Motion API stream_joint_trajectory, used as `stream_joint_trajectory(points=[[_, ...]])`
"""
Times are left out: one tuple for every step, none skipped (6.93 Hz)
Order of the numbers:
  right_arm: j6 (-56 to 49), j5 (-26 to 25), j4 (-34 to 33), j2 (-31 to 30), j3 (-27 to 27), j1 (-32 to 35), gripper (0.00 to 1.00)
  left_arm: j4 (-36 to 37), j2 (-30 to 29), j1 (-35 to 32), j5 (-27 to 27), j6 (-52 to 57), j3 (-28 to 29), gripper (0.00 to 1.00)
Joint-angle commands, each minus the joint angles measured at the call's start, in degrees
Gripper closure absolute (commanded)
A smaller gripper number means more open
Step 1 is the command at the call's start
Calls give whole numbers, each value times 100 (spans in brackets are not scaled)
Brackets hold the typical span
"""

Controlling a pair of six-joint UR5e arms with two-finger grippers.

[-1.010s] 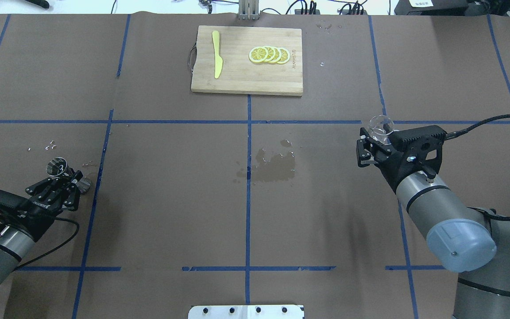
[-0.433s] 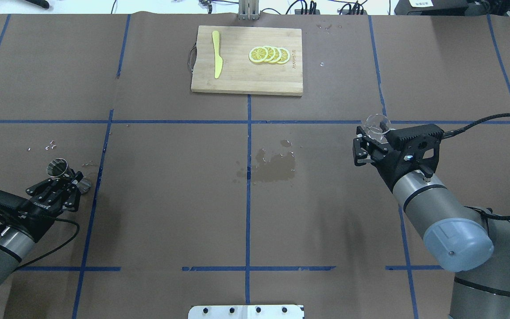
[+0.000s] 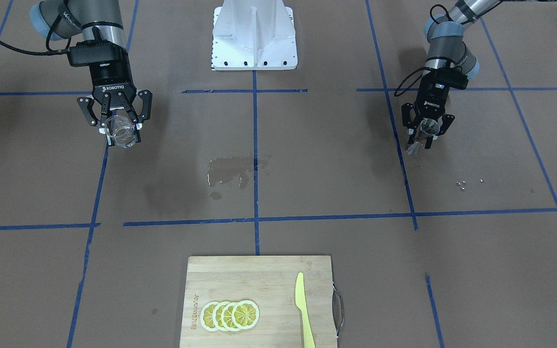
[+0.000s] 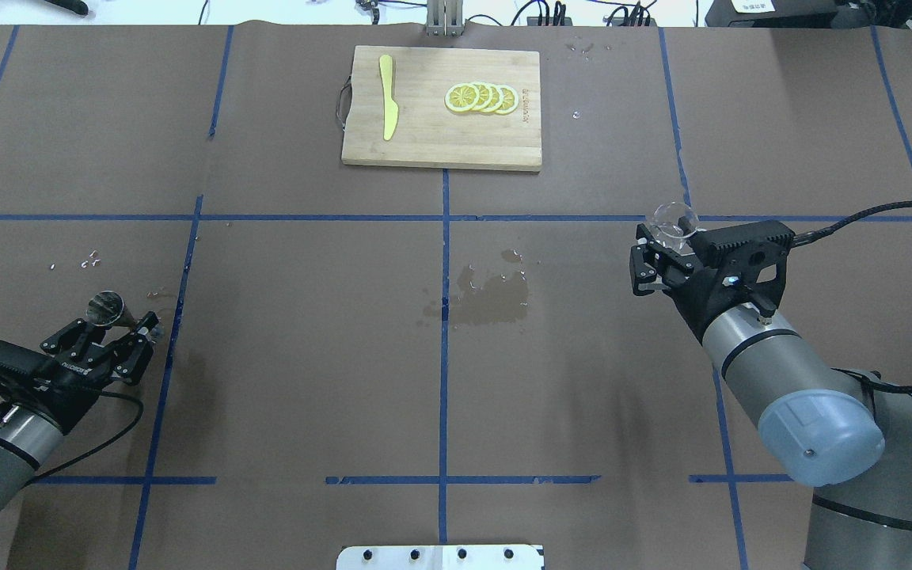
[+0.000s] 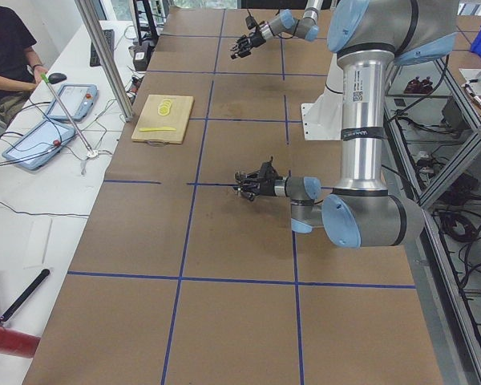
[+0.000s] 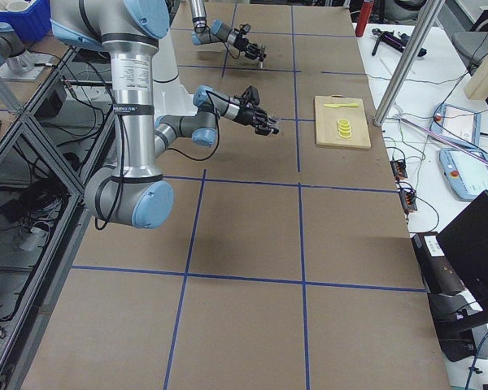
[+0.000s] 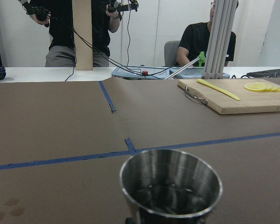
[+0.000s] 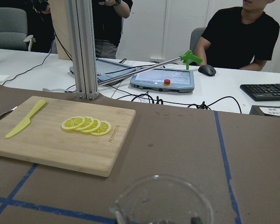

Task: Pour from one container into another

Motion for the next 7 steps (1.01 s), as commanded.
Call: stream_joint_trajectory(points=[[0, 0, 0, 0, 6, 0, 100, 0, 159, 22, -464, 57, -79, 3], [0, 9, 0, 0, 6, 0, 100, 9, 413, 13, -859, 83, -349, 1], [0, 9, 0, 9, 6, 0, 100, 174, 1033, 5, -1359, 84, -900, 1], [0, 9, 0, 9, 15, 0, 100, 385, 1431, -30, -1851, 92, -1367, 1], [9, 9, 0, 9, 15, 0, 100, 517, 1626, -48, -2291, 92, -1406, 1], [0, 9, -9, 9, 6, 9, 100, 519, 1855, -83, -3001, 249, -1433, 1], [9, 9, 0, -26, 15, 9, 100, 510, 2092, -257, -3295, 590, -1424, 1]])
